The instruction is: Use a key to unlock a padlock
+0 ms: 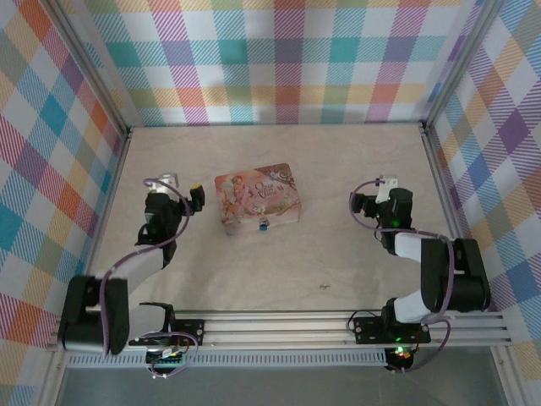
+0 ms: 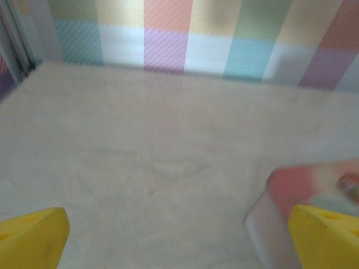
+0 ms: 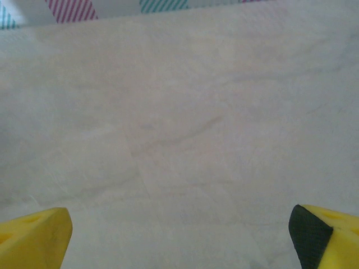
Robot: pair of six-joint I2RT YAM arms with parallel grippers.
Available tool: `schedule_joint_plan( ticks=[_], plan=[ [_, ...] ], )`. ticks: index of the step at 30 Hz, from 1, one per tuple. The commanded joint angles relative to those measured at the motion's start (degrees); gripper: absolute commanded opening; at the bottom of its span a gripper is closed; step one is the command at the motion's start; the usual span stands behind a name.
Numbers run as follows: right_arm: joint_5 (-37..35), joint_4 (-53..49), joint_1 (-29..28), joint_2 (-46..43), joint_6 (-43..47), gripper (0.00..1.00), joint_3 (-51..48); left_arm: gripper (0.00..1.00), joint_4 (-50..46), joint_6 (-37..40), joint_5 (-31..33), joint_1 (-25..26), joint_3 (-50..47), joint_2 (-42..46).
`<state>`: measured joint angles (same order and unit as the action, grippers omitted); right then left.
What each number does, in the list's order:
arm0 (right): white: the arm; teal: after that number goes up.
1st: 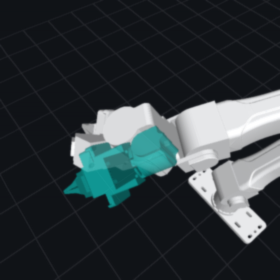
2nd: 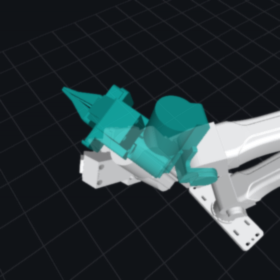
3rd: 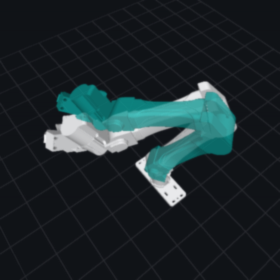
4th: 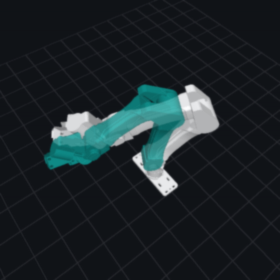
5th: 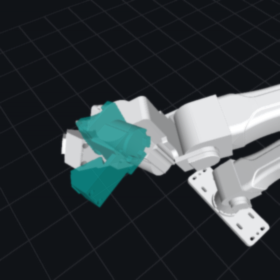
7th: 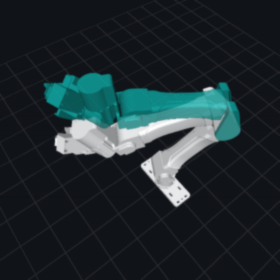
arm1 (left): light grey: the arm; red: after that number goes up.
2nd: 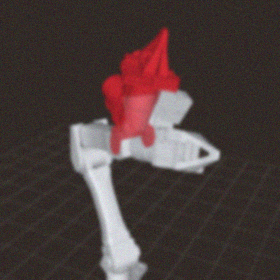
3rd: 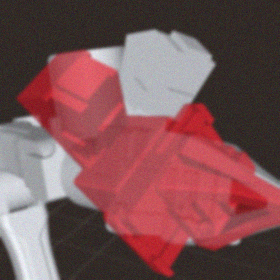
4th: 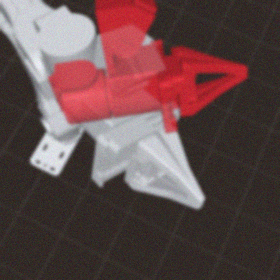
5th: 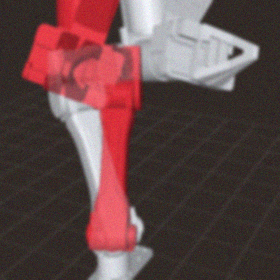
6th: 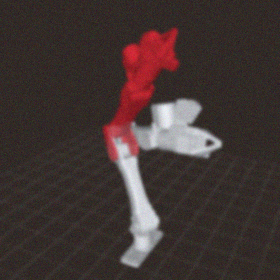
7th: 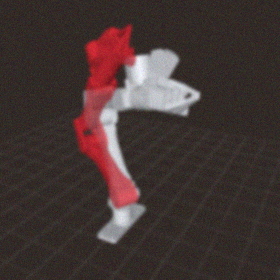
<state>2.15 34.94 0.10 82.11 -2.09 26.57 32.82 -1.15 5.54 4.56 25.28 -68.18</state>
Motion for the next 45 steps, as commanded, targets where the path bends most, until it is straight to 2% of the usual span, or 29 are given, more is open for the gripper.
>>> schedule_joint_plan(
  ticks=[1, 6, 9, 13, 17, 23, 27, 38, 45],
  plan=[
    [0.07, -11.88, 0.36, -6.86, -1.66, 1.0, 4.85, 1.0, -13.37, -5.67, -0.83, -0.71, 5.34, 4.64],
    [1.86, -30.06, -0.68, -16.16, -11.36, 1.0, 10.76, 1.0, -25.3, -13.71, -7.05, -0.01, 10.43, 8.42],
    [2.8, -41.3, -3.33, -18.67, -14.78, 1.0, 15.39, 1.0, -27.27, -22.42, -10.56, 0.75, 10.22, 10.55],
    [2.65, -56.06, -9.4, -19.61, -16.45, 0.96, 21.15, 1.0, -26.98, -33.27, -14.78, 3.54, 9.24, 11.71],
    [1.88, -64.94, -17.13, -19.86, -18.43, 0.92, 22.56, 1.0, -29.54, -35.54, -17.31, 9.33, 10.55, 11.23],
    [-2.19, -72.94, -30.15, -19.33, -21.97, 0.89, 22.25, 1.0, -27.95, -38.16, -15.66, 20.89, 10.68, 9.61],
    [-3.66, -76.72, -37.08, -16.82, -24.65, 0.86, 22.41, 1.0, -25.47, -39.05, -13.14, 25.9, 10.88, 7.97],
    [-4.89, -84.17, -50.79, -7.86, -31.46, 0.73, 21.43, 1.0, -26.42, -37.47, -9.91, 28.05, 12.56, 7.11],
    [-4.94, -84.73, -55.11, -3.35, -33.9, 0.64, 19.99, 1.0, -28.05, -37.12, -8.89, 28.05, 12.77, 8.05]
  ],
)
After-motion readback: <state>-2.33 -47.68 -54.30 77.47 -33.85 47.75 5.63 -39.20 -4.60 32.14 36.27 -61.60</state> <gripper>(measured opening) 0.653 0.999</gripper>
